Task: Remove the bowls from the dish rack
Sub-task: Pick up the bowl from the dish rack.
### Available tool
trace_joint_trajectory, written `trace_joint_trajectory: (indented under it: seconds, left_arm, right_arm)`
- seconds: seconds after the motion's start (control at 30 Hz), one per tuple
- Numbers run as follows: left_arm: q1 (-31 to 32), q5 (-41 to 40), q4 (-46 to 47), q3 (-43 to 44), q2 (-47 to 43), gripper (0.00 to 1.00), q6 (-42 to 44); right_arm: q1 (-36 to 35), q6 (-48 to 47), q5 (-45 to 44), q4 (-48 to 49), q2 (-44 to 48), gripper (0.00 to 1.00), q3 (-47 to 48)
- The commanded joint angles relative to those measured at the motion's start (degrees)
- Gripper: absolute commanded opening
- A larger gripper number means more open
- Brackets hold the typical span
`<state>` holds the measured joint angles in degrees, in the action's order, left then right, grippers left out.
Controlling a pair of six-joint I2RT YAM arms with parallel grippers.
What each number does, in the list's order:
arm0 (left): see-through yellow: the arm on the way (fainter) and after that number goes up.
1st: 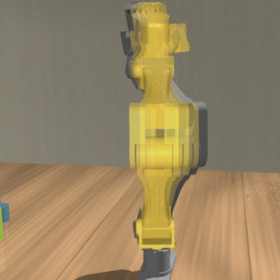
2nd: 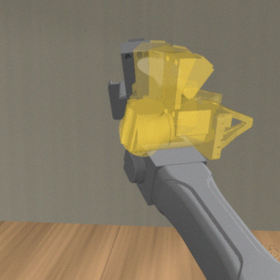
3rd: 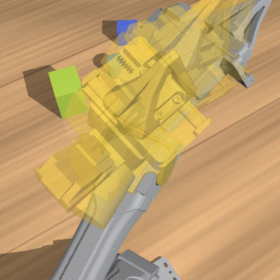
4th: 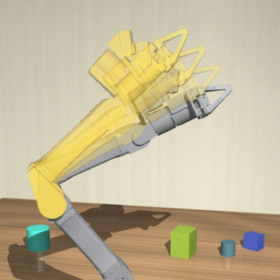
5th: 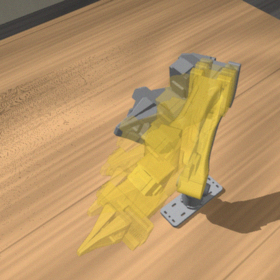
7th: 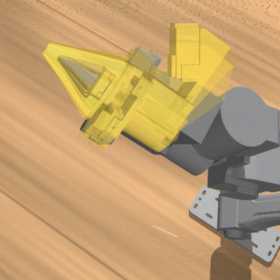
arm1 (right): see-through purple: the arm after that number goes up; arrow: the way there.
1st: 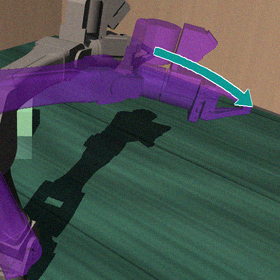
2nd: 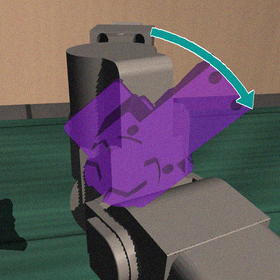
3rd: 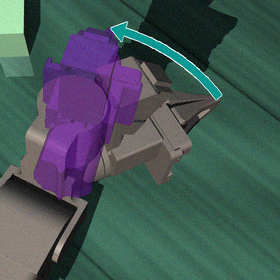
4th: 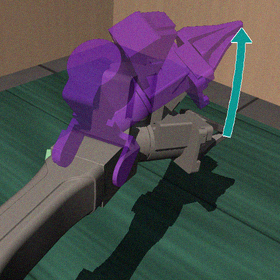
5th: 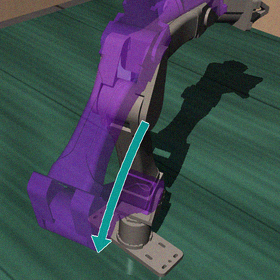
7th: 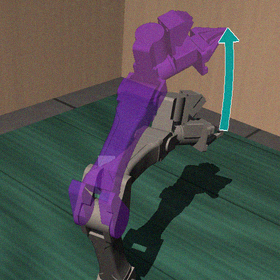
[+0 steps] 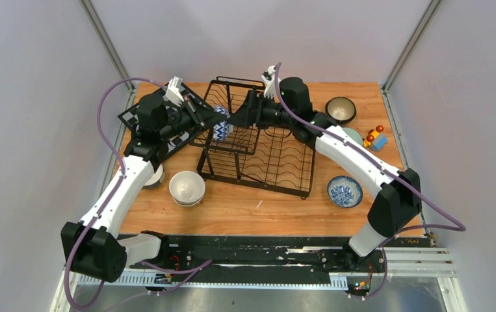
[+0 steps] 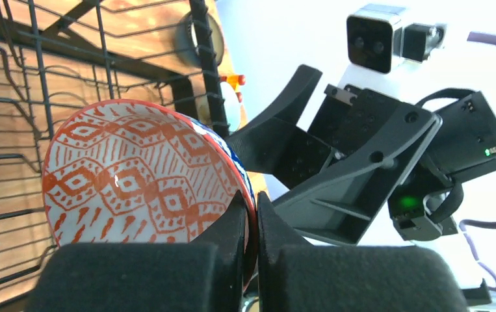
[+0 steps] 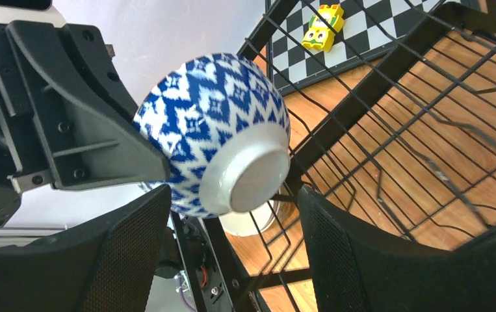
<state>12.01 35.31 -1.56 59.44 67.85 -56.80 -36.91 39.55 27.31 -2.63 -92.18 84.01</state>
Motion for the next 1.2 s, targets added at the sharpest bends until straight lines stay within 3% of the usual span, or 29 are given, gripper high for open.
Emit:
trace_joint_trajectory:
  seconds: [0.0, 0.3, 0.57, 0.73, 0.87, 1.0, 1.13, 1.17]
  left_arm:
    - [0.03, 0.71, 9.83, 0.45, 0.5, 0.0, -3.39]
    - [0.21, 2.12, 18.57, 1.17, 2.9, 0.0, -7.7]
    - [1.06, 4.5, 34.51, 3.81, 5.94, 0.0, -16.69]
    - [5.82, 4.73, 44.88, 7.37, 10.52, 0.0, -21.85]
    - [9.63, 5.45, 47.21, 11.22, 12.42, 0.0, -21.87]
    - [12.46, 5.29, 36.65, 15.51, 7.85, 0.0, -11.0]
    - [19.4, 1.57, 14.49, 21.92, 0.91, 0.0, 13.05]
    - [22.23, -0.36, 8.4, 23.71, -0.66, 0.0, 23.18]
  right_arm:
    - [2.36, -2.71, 1.02, -3.96, 4.64, 0.76, -0.58]
    - [7.12, -4.31, 3.39, -6.34, 13.43, 0.78, -3.17]
    - [7.49, -8.07, 4.85, -3.91, 25.89, 0.77, -13.06]
    - [7.53, -11.56, 2.75, -4.07, 37.24, 0.77, -20.41]
    - [7.61, -14.62, -4.43, -9.18, 45.5, 0.77, -22.41]
    - [7.66, -19.01, -12.58, -19.65, 52.82, 0.77, -18.95]
    - [7.65, -21.92, -17.55, -28.98, 59.04, 0.76, -13.62]
    - [7.65, -22.04, -18.42, -32.34, 59.54, 0.76, -12.09]
